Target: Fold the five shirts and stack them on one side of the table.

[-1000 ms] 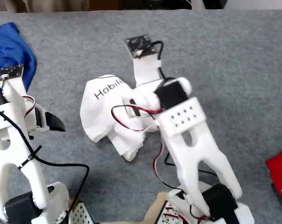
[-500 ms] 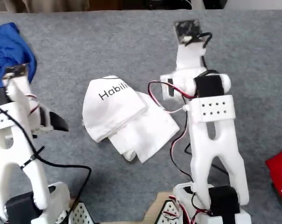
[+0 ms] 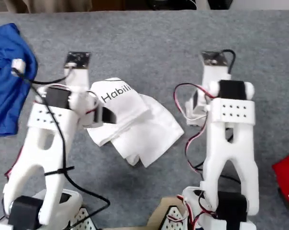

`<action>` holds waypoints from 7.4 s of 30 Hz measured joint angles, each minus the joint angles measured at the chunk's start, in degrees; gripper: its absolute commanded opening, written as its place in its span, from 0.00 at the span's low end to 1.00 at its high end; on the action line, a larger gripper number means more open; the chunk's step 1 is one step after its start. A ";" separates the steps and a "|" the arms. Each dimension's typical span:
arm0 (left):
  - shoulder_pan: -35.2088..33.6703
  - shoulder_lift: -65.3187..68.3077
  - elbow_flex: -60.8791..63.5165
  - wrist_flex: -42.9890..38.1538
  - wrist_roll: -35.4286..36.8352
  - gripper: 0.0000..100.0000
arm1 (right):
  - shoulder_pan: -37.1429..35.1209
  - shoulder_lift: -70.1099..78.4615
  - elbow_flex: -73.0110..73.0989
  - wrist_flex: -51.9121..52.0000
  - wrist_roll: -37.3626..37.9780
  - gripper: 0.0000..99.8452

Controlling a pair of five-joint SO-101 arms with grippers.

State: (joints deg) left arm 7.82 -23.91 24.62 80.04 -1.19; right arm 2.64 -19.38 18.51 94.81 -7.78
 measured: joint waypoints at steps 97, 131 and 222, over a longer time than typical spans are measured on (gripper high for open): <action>-72.26 19.34 -6.33 -10.29 -20.04 0.36 | -64.62 0.18 32.70 -44.66 -15.56 0.17; -72.26 19.34 -6.33 -10.29 -20.04 0.36 | -48.18 24.53 9.85 -29.54 -15.74 0.01; -47.82 46.24 -38.24 -14.59 -5.19 0.02 | -19.34 22.86 -39.56 5.54 47.47 0.01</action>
State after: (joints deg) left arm -40.00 22.33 -13.63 65.45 -6.37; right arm -16.70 3.47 -21.05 100.35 39.69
